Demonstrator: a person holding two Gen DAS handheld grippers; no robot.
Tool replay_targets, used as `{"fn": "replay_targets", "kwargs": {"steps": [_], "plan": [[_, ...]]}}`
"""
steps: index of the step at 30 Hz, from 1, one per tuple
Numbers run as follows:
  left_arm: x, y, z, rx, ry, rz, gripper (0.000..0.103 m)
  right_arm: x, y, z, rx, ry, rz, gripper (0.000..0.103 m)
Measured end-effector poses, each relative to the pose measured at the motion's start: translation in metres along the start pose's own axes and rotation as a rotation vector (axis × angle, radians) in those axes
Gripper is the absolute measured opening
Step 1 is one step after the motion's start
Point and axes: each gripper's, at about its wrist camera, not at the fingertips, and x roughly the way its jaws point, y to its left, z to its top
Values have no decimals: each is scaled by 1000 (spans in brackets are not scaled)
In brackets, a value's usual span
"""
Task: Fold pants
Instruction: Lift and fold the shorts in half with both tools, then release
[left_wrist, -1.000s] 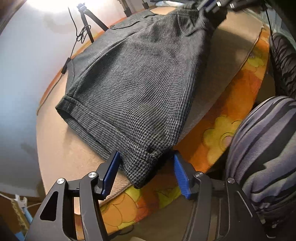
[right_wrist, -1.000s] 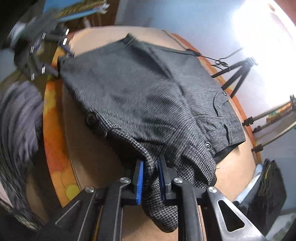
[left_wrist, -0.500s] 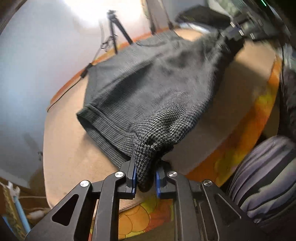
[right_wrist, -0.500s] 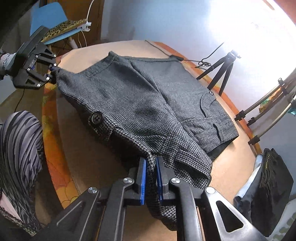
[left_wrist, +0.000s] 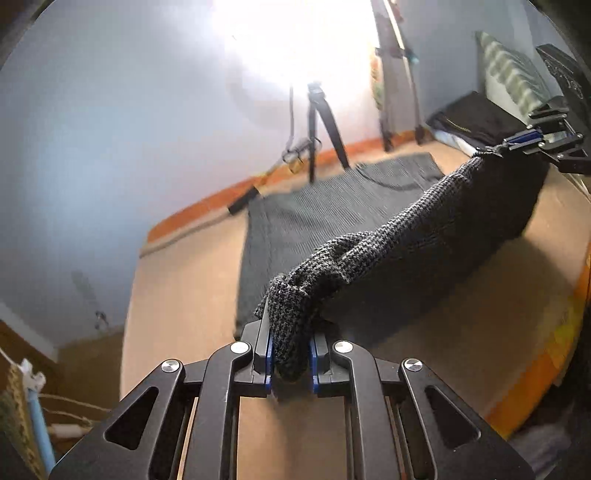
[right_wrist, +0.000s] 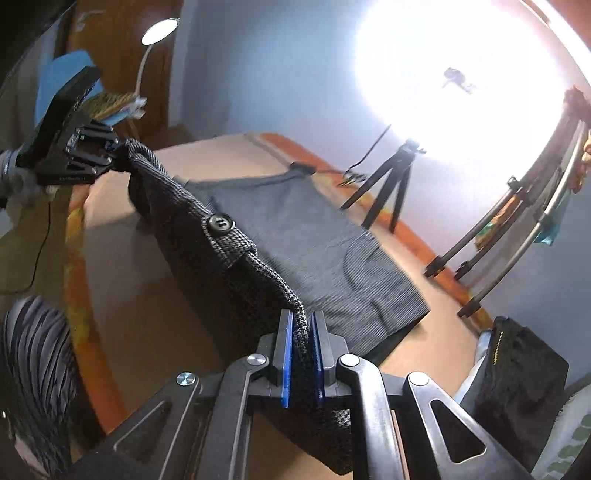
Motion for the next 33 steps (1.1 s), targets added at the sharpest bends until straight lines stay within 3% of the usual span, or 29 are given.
{"fn": "replay_targets", "kwargs": {"steps": [10, 19, 27, 28, 30, 31, 32, 33], "plan": [[60, 29, 52, -27, -19, 36, 12, 55, -67, 39, 126, -4, -15, 7], [129, 42, 89, 1, 42, 44, 12, 119, -118, 49, 143, 55, -41, 6], [209, 40, 101, 10, 163, 23, 12, 180, -163, 39, 265, 121, 35, 7], [216, 39, 100, 17, 178, 27, 12, 184, -165, 36, 277, 127, 40, 11], [224, 40, 99, 1, 190, 21, 12, 190, -175, 26, 326, 131, 17, 33], [227, 43, 98, -18, 191, 11, 12, 188, -182, 19, 367, 126, -10, 51], [228, 45, 98, -32, 190, 4, 12, 184, -186, 14, 398, 120, -15, 57], [227, 47, 97, -40, 188, -2, 12, 177, -195, 5, 460, 99, 3, 57]]}}
